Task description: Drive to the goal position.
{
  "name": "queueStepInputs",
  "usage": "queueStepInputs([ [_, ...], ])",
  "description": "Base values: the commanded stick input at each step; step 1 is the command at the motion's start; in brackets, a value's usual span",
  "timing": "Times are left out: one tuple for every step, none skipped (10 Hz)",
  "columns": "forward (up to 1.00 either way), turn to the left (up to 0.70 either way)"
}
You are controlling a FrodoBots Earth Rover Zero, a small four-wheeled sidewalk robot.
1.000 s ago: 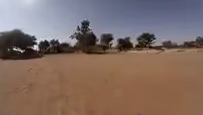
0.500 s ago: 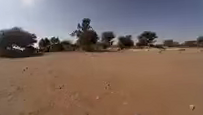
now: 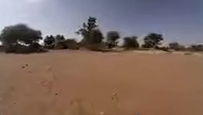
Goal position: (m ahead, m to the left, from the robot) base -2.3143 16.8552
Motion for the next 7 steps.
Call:
queueStepInputs([
  [0.7,-0.35],
  [0.7,-0.35],
  [0.7,-0.35],
  [0.7,-0.35],
  [0.7,-0.33],
  [0.7,-0.27],
  [0.7,0.0],
])
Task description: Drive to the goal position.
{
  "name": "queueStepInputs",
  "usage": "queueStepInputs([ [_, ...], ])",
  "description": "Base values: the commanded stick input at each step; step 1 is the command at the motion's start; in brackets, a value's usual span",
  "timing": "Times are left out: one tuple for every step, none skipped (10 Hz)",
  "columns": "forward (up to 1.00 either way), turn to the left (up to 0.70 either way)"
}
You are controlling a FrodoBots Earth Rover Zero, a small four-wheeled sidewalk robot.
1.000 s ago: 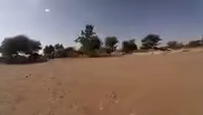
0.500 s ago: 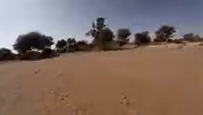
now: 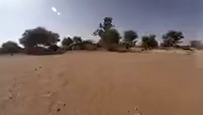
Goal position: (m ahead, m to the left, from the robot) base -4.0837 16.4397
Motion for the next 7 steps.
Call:
queueStepInputs([
  [0.7,0.0],
  [0.7,0.0],
  [0.7,0.0],
  [0.7,-0.35],
  [0.7,-0.35],
  [0.7,-0.35],
  [0.7,-0.35],
])
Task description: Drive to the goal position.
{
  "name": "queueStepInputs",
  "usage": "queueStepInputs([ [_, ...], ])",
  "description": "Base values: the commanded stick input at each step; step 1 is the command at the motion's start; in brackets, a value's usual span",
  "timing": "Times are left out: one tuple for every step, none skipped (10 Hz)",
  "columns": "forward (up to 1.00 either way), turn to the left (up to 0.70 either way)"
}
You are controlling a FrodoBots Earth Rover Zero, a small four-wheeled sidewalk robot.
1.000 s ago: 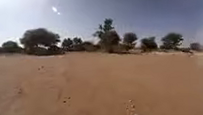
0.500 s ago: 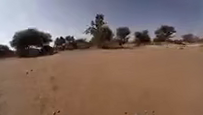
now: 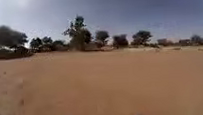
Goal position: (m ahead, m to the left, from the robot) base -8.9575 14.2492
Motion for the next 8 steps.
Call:
queueStepInputs([
  [0.7,-0.35],
  [0.7,-0.35],
  [0.7,-0.35],
  [0.7,0.0],
  [0.7,0.0],
  [0.7,0.0],
  [0.7,0.0],
  [0.7,0.0],
])
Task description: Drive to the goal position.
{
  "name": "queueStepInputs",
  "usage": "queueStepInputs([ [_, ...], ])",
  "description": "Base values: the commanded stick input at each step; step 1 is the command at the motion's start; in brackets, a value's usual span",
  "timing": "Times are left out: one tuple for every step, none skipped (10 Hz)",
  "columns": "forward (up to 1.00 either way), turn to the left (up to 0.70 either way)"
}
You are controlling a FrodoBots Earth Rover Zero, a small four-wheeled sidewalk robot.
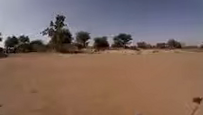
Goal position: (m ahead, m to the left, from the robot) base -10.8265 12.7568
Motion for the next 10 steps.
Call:
queueStepInputs([
  [0.7,0.0],
  [0.7,0.0],
  [0.7,0.0],
  [0.7,0.0],
  [0.7,0.0],
  [0.7,0.0],
  [0.7,0.0],
  [0.7,0.0],
  [0.7,0.0],
  [0.7,0.0],
])
